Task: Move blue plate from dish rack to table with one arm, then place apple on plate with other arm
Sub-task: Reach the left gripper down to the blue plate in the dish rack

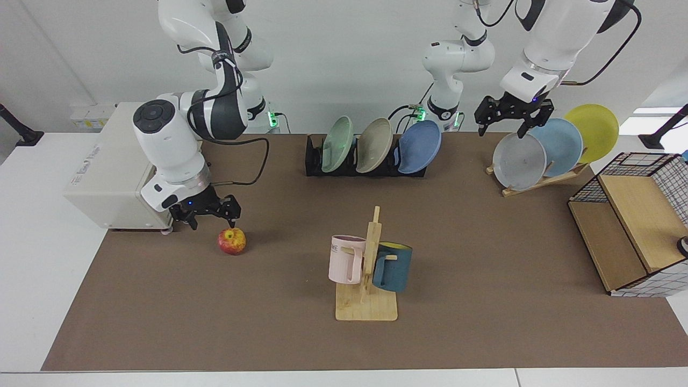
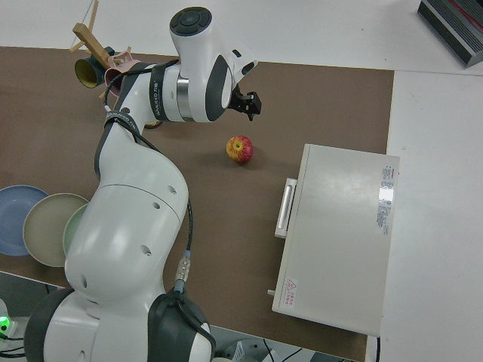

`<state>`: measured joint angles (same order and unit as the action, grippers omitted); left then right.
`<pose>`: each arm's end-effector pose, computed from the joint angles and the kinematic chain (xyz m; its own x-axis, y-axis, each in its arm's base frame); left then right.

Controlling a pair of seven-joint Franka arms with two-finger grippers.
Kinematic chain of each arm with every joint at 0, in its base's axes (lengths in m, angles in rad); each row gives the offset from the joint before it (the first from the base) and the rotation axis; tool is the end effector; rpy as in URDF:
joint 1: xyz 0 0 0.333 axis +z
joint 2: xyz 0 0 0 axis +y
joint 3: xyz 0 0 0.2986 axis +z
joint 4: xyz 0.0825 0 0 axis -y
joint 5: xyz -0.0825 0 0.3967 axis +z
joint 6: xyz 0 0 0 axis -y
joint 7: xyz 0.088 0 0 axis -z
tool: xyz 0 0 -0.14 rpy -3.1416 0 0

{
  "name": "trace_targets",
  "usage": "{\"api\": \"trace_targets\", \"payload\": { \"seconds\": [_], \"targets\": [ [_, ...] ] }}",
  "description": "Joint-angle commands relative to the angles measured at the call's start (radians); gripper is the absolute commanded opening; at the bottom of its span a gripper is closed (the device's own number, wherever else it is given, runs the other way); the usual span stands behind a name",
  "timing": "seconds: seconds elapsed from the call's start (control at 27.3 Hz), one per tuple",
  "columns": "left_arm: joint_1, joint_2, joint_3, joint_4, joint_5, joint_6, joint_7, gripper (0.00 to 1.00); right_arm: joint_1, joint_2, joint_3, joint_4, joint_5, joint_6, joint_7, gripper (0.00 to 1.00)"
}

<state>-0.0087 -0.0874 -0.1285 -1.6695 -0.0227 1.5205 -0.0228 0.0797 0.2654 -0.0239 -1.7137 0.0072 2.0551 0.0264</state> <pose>0.5273 -0.0785 0.5701 0.9915 -0.1138 -0.0625 -0.1134 -0.9935 0.0101 0.6521 0.0379 0.3848 0.9967 0.0272 0.0760 0.0275 -0.9996 -0.0023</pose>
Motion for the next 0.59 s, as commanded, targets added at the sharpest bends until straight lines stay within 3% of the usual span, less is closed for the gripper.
{"api": "trace_targets", "payload": {
  "seconds": [0.0,0.18,0.37,0.55],
  "targets": [
    [-0.002,-0.110,0.003,-0.157,-0.031,0.032,0.020,1.00,-0.001,0.011,0.002,-0.030,-0.004,0.054,0.027,1.00],
    [-0.014,-0.236,-0.008,-0.387,-0.085,0.176,0.023,1.00,-0.001,0.052,0.002,-0.043,-0.003,0.095,0.027,1.00],
    [-0.016,-0.247,-0.049,-0.504,-0.089,0.199,0.023,0.99,-0.003,0.090,0.002,-0.078,0.005,0.157,0.029,1.00],
    [-0.037,-0.268,-0.068,-0.628,-0.170,0.256,0.023,0.99,-0.001,0.104,0.002,-0.133,0.007,0.221,0.029,1.00]
  ]
}}
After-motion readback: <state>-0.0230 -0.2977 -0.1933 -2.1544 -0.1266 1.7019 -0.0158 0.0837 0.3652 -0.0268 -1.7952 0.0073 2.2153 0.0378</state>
